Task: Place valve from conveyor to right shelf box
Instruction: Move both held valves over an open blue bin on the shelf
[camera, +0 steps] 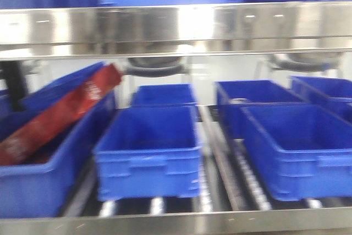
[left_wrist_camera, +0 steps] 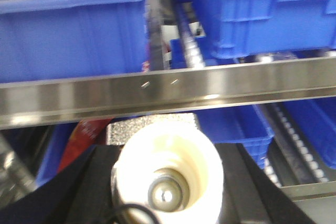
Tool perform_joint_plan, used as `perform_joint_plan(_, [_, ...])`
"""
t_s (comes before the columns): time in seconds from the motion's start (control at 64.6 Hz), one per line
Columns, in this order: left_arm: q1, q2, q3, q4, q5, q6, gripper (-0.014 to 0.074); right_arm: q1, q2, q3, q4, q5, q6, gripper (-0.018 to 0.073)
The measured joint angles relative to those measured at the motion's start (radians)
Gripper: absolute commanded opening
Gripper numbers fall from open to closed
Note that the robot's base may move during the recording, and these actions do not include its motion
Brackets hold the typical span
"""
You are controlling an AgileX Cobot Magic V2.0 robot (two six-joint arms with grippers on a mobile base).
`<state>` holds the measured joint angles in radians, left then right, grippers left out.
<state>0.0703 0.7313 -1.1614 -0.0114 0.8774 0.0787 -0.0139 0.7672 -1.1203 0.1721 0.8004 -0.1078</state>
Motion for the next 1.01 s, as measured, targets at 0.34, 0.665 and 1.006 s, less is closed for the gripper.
perform_joint_plan(0.34, [0.000, 0.000, 0.000, -0.002, 0.000, 0.000, -0.0111, 0.000, 0.000, 0.000, -0.002, 0.000, 0.000, -0.0153])
perform_joint_plan(0.665, [0.000, 0.000, 0.000, -0.002, 0.000, 0.000, -0.0111, 0.000, 0.000, 0.000, -0.004, 0.000, 0.000, -0.0153])
perform_joint_plan(1.006, [0.000, 0.002, 0.000, -0.002, 0.000, 0.000, -0.0111, 0.000, 0.000, 0.000, 0.000, 0.000, 0.000, -0.0153])
